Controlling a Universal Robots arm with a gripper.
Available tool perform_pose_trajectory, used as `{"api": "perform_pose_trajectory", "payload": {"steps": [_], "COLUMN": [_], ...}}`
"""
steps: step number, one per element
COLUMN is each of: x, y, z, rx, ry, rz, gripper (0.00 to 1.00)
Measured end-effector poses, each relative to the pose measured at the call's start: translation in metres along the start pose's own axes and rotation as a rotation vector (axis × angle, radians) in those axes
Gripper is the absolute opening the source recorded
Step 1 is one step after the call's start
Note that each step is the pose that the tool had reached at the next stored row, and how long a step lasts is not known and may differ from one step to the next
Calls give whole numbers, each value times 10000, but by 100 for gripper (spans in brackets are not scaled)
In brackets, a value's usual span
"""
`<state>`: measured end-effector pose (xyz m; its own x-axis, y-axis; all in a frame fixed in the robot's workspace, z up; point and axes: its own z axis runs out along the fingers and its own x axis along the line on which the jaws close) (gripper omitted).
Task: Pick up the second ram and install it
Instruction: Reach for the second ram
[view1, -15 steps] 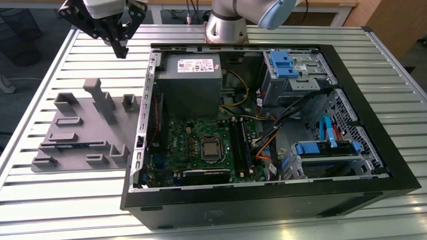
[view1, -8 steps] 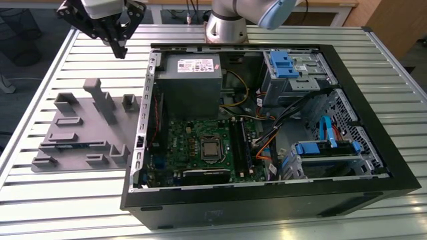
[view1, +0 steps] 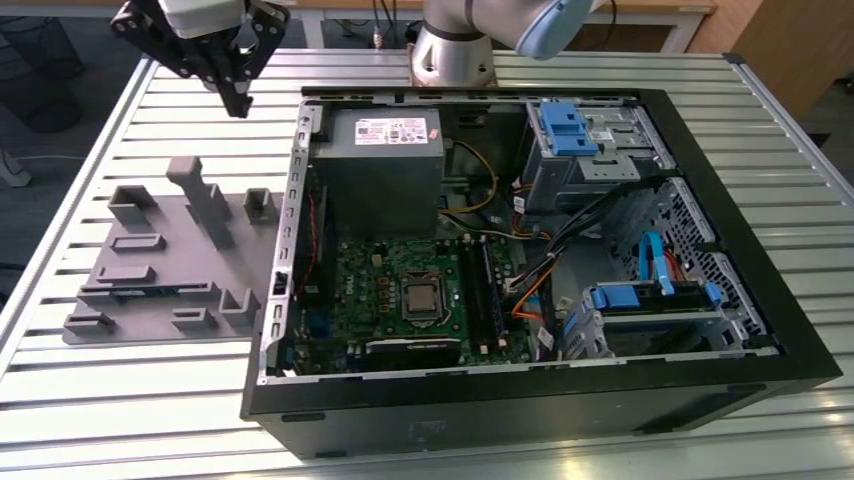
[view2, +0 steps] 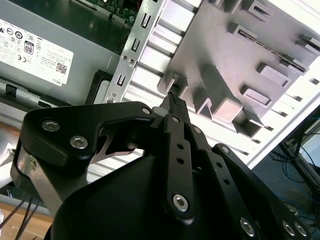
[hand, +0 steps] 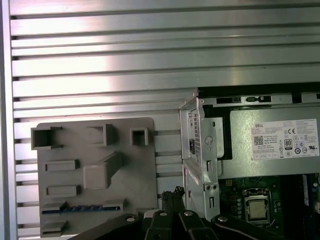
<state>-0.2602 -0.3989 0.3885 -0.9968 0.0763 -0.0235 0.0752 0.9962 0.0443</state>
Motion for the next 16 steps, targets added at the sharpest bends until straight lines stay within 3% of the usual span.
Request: {"api": "perform_pose_trajectory", "payload": {"steps": [16], "x": [50], "y": [-4], "z": [4], "rx": [0], "ry": [1], "rz": [-1], "gripper": [11]}}
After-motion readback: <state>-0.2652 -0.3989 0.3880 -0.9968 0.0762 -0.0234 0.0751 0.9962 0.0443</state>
